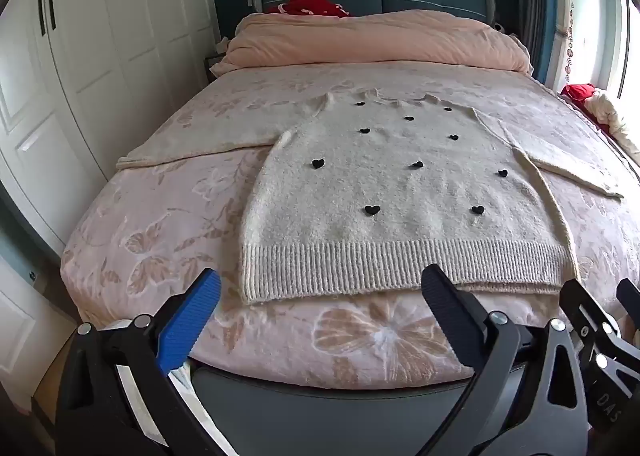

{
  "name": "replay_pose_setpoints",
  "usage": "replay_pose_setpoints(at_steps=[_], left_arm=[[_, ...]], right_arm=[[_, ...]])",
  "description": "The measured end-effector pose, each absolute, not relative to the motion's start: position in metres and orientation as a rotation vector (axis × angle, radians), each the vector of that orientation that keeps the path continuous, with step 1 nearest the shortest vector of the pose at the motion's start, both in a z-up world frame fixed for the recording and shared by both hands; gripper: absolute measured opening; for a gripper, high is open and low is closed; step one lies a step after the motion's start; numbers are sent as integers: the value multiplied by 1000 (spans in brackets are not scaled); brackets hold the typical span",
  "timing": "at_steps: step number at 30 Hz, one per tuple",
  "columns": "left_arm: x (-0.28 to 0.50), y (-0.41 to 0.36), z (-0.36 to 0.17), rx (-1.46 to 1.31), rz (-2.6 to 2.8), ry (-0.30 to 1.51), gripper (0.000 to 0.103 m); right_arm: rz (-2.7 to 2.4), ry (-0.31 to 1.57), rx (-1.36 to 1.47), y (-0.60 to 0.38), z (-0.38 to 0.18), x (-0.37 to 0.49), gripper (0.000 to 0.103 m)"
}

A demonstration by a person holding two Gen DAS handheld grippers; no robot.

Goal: Fold small clothes

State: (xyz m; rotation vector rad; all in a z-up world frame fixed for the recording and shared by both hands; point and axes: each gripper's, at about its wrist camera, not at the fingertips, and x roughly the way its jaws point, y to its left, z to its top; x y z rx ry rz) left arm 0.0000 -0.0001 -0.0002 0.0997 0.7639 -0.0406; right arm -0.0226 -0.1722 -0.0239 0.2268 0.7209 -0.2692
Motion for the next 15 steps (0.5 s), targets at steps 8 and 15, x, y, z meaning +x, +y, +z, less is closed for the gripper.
replay_pose_setpoints(at_steps=[8, 15], left_arm=[[1, 0, -1, 92, -40, 784, 98], [0, 0, -5, 97, -38, 782, 98]], right_arm=[[-276, 706, 202, -169, -22, -25, 98], [-276, 706, 197, -169, -17, -23, 98]])
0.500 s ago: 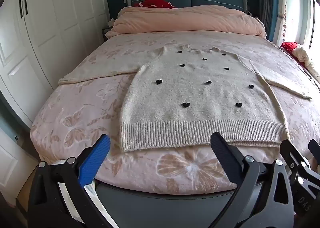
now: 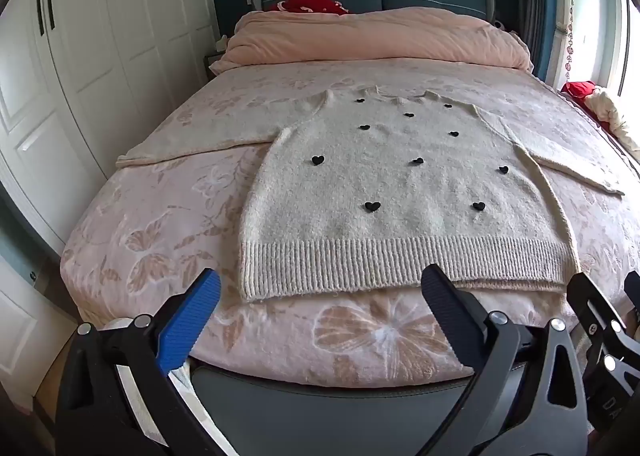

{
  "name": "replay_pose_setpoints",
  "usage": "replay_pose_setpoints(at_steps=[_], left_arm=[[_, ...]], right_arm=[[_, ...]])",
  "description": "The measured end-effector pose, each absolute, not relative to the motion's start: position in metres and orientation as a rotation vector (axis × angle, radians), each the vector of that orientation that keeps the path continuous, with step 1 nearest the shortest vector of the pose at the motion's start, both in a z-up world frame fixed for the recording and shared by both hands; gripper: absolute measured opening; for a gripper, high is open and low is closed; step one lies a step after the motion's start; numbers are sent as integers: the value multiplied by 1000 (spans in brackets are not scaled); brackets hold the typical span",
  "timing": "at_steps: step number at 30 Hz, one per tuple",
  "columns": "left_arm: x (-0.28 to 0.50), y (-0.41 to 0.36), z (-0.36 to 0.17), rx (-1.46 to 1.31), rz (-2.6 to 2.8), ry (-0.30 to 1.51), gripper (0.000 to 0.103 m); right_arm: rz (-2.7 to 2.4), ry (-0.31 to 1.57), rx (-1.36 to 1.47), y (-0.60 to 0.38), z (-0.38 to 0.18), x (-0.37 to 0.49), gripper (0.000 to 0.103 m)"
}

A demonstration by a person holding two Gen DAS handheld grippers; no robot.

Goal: Fold small clothes

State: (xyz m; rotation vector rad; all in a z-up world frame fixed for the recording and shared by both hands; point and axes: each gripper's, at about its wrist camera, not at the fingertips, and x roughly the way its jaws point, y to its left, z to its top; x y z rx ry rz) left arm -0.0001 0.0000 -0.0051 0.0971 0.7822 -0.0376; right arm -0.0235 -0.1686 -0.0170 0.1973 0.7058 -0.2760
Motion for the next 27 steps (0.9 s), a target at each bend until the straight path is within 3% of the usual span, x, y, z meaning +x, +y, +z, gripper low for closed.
replay_pose_setpoints(at_steps=[27], left_arm=[[-1, 0, -7, 105, -47, 785, 98]], right_arm=[[-271, 702, 192, -165, -20, -25, 98]])
